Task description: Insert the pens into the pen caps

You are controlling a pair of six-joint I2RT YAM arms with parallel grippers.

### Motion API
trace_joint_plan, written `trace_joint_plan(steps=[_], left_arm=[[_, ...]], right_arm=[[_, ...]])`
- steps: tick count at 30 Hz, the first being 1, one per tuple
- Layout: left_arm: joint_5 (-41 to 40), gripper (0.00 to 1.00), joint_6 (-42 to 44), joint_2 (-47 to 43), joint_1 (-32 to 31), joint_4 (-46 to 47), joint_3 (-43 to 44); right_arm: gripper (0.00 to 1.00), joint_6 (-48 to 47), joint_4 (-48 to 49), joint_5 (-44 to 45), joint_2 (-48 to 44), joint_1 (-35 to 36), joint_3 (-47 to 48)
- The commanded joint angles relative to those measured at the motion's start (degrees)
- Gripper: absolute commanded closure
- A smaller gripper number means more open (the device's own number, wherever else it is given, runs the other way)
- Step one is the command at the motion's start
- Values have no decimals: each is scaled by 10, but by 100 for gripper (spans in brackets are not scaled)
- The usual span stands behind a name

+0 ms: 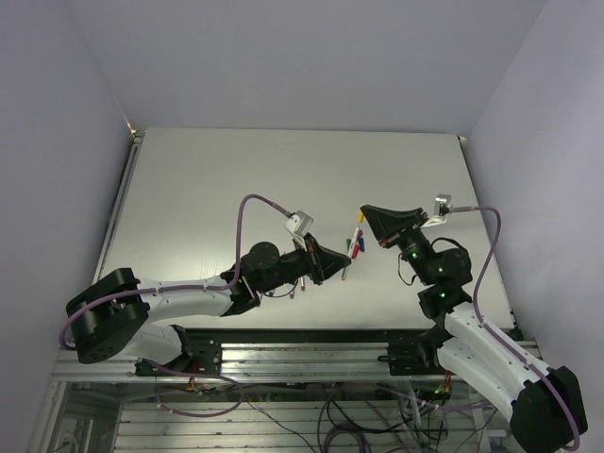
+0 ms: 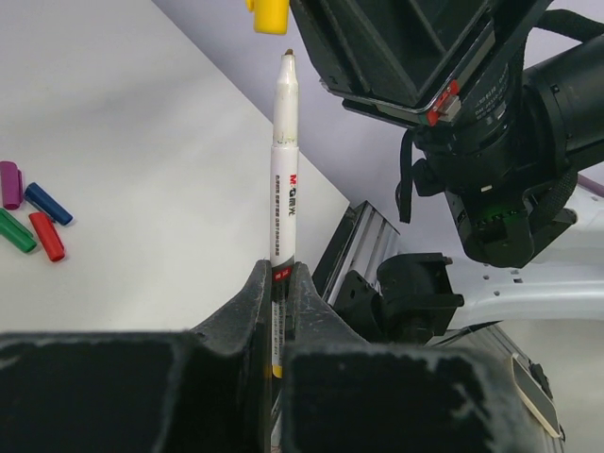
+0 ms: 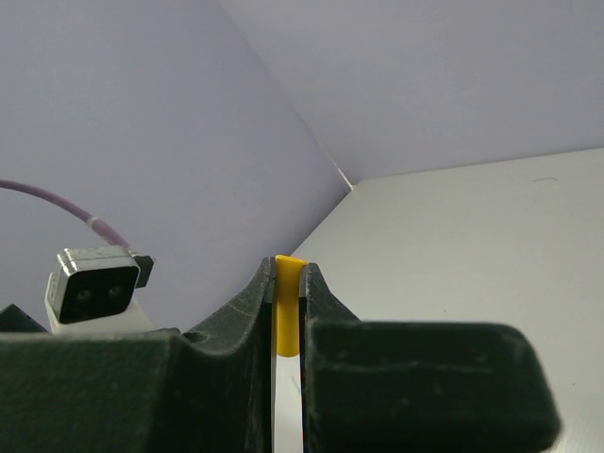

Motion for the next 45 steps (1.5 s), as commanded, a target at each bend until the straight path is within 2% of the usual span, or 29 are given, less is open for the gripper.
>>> trace_joint_plan(steps=[1,26,35,41,45], left_arm=[[-15,93,0,3,-5,36,12],[-33,93,2,13,-5,44,11],[-45,93,0,12,-5,77,-1],[-67,93,5,11,-5,128,-16],[-79,93,20,9,-5,121,-7]], right_arm=[[100,12,33,-14,8,5,-6],[100,21,12,-29,6,11,-18],[100,32,1,-45,6,13,-26],[100,22,-43,-100,42,16,-4],[100,14,-85,-110,55,21,8]])
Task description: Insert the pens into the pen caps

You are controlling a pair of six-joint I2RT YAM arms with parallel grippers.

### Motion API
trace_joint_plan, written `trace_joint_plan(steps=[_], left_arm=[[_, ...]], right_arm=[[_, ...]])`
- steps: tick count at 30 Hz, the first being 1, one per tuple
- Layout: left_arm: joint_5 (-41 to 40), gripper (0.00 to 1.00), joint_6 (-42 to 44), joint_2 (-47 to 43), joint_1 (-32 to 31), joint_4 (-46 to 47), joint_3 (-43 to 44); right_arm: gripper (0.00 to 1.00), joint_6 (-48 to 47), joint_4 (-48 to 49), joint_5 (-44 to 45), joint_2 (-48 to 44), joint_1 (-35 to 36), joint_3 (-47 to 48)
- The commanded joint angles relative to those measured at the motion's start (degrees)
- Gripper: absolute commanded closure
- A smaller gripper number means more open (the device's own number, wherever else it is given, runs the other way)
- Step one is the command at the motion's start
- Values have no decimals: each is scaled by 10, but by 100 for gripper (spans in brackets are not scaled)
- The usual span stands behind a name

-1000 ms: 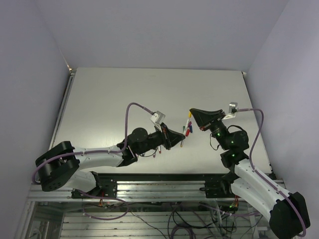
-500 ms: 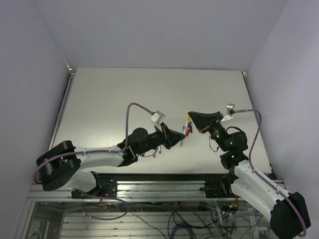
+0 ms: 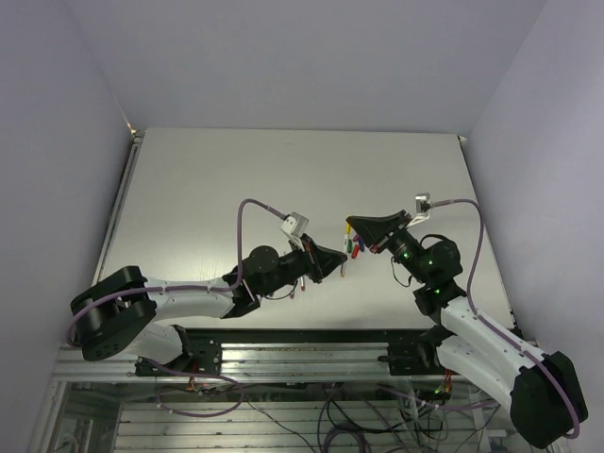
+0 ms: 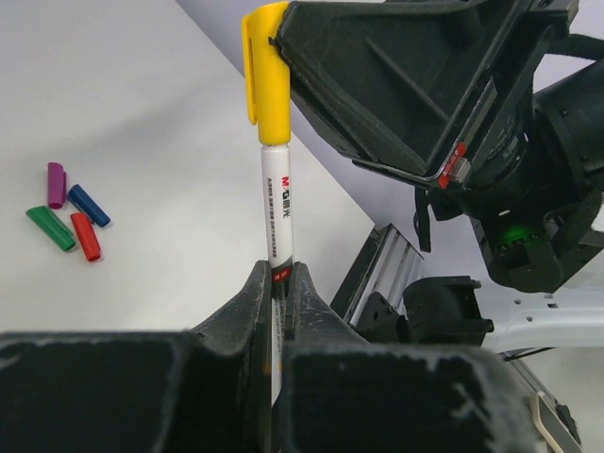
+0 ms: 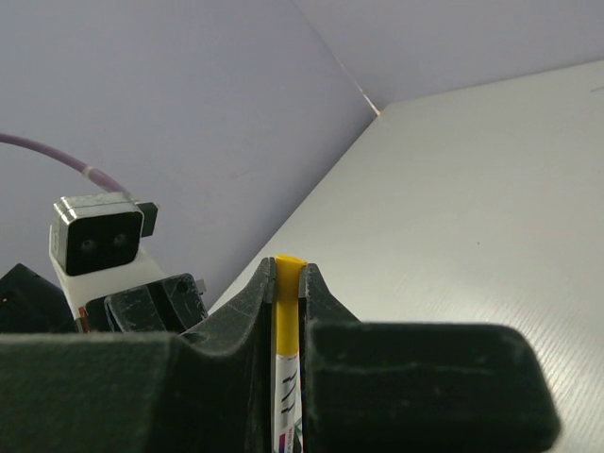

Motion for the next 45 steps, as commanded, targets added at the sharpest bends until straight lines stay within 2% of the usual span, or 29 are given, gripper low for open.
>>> trace_joint_plan(steps=[1,10,14,23,36,41,44,45], left_arm=[[-31,93,24,-8,-2,75,16],[-75,93,58,-33,-2,72,27],[-97,93,70,-40,-3,68,32],[-134,93,101,-64,2,51,41],[-133,93,93,-98,42,58,24],[-126,93,93,-107,44,18,22],[-130,93,102,-113,44,-44,21],[-132,93,105,-116,44,-66,19]], right_arm=[[100,-21,-84,-38,10,10,16],[100,-73,-190,-27,-2,23,30],[100,-93,-223,-17,5,51,31],[100,-111,-249,22,16,109,17],[100,-133,-281,93,36,171,31],[100,-142,-282,123,57,179,57],[100,-160,-289,148,73,179,97],[96,-168,-292,159,78,179,112]])
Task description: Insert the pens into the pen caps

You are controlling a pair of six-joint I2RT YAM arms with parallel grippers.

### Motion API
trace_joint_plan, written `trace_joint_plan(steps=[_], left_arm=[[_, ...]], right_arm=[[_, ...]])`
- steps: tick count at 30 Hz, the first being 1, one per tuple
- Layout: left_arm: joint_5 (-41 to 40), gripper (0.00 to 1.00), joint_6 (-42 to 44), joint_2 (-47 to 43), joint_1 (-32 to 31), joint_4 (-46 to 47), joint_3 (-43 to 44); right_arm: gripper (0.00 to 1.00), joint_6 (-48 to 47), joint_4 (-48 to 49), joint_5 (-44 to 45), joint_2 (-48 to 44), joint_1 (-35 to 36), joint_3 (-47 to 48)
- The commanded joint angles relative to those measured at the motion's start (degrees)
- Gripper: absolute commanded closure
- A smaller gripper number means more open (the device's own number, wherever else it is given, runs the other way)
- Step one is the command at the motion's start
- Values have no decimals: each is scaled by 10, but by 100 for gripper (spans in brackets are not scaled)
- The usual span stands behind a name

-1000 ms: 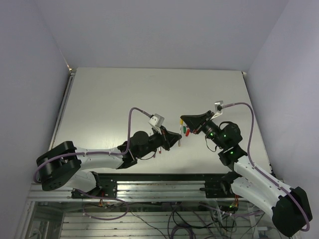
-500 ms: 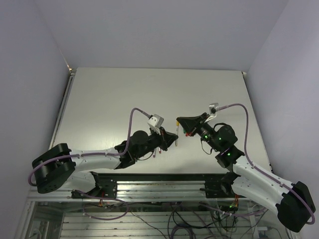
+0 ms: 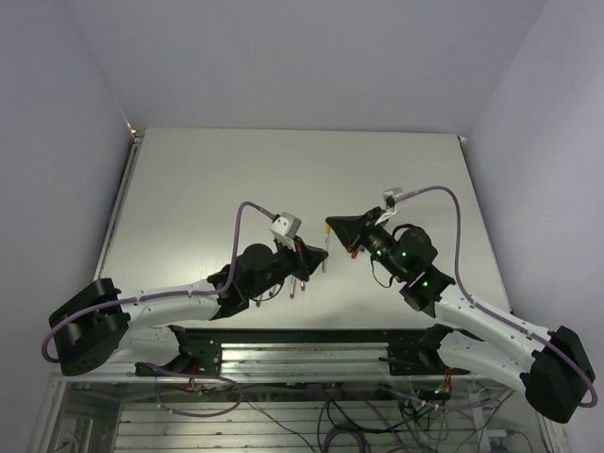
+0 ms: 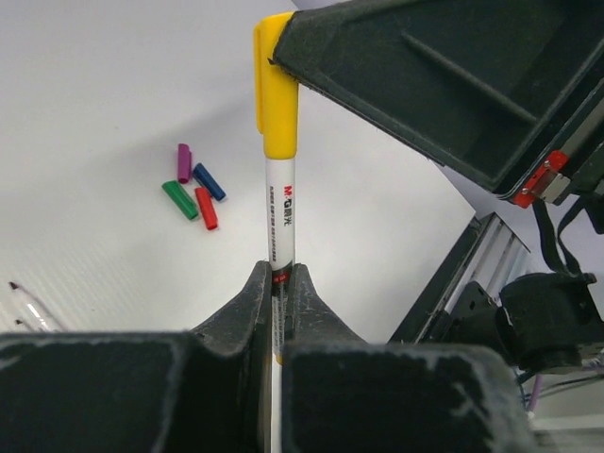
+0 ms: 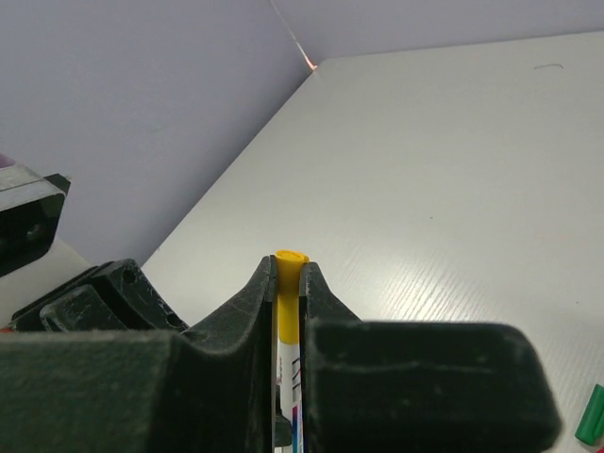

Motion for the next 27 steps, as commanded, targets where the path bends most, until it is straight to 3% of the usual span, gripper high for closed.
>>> trace_joint_plan(steps=[1,8,11,13,15,17,22,27], left_arm=[[-64,93,24,-45,24,56,26],[-94,93,26,-64,24,-86,0],[-120,93,26,-61,24,-133,-2],[-138,93,32,-56,26,-159,5],[-158,93,39,-46,36,-178,14],[-162,93,39,-33,64,-200,25],[-85,93,38,6,184,-214,42],[-103,93,81,80,238,-287,124]], right_arm=[[91,-35,-135,-9,32,20,36],[68,-72,-95,96,35,20,103],[46,-75,-69,138,26,20,114],[19,-67,-69,175,20,20,121],[4,-52,-87,216,16,19,129],[4,-61,-101,245,11,19,132],[17,-92,-150,306,-8,18,129],[29,-100,-186,378,-27,19,119]])
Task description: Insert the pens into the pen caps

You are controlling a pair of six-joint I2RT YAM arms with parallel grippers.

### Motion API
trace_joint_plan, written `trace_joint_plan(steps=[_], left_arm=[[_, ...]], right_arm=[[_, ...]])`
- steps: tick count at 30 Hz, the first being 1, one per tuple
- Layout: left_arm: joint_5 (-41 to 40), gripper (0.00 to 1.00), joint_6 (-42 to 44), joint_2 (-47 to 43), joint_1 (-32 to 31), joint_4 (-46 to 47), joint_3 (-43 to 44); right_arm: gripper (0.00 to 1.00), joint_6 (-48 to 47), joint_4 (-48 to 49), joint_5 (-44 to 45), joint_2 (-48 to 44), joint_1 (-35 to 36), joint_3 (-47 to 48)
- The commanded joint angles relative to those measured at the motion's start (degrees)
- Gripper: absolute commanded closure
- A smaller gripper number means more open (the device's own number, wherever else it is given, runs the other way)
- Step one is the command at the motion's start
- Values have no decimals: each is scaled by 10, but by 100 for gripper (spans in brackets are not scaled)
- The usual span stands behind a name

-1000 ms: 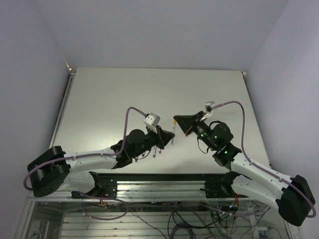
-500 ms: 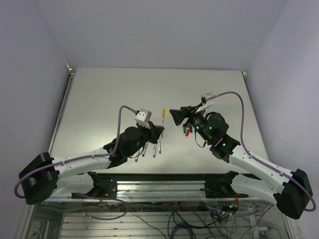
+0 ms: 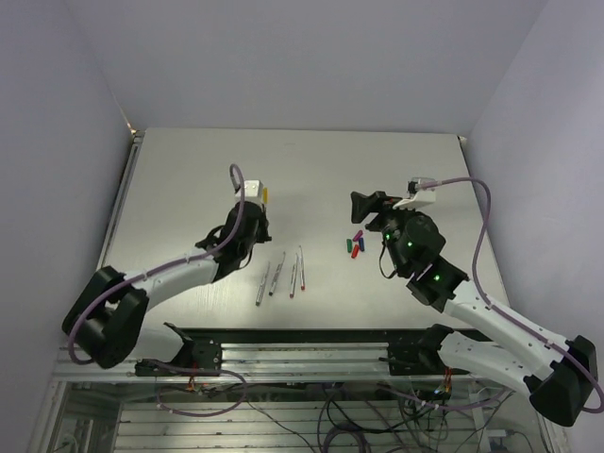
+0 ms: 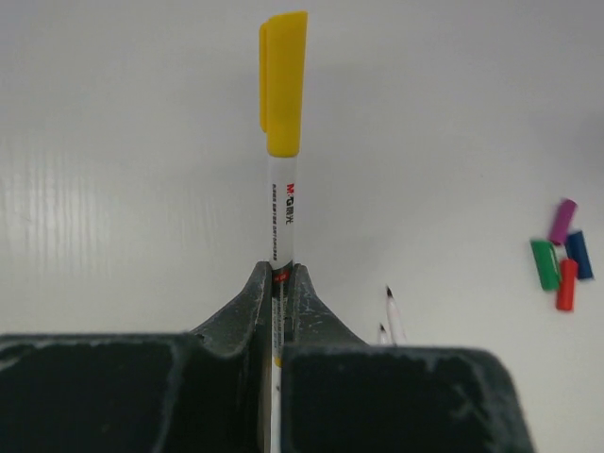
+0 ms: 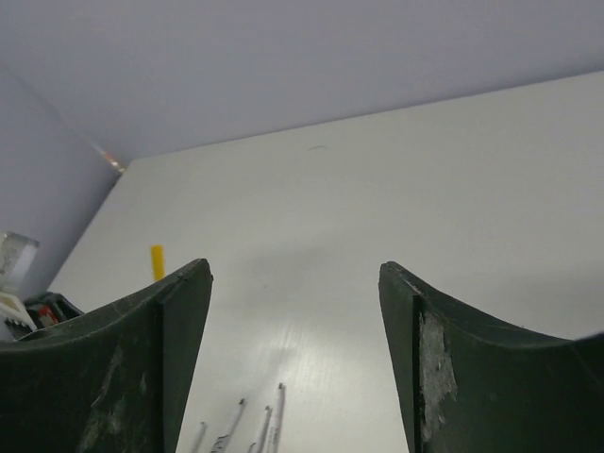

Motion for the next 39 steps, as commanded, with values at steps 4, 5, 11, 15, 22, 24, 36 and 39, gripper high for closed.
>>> trace_joint_plan(steps=[4,5,11,15,22,24,36,39], left_arm=[[44,93,40,109,82,-82,120],[58,93,40,126,92,-88,131],[102,93,53,226,122,-122,193],[105,93,57,257,125,-133,213],[127,91,58,292,125,-136,235],[132,88,63,304,125,-137,241],[140,67,56,329,125,-133,251],[138,61,57,320,125,-136,254]], right_arm=[[35,-17,-68,106,-19,0,6],[36,-17,-70,109,-19,-1,5],[60,-22,-56,123,-33,-1,-25],[47,-7,-78,125,-36,-1,-27],[42,3,-87,121,-44,-1,-36],[42,7,-96,119,-41,-1,-33],[30,50,-142,122,-58,0,-51],[28,55,-147,122,-80,-1,-69]])
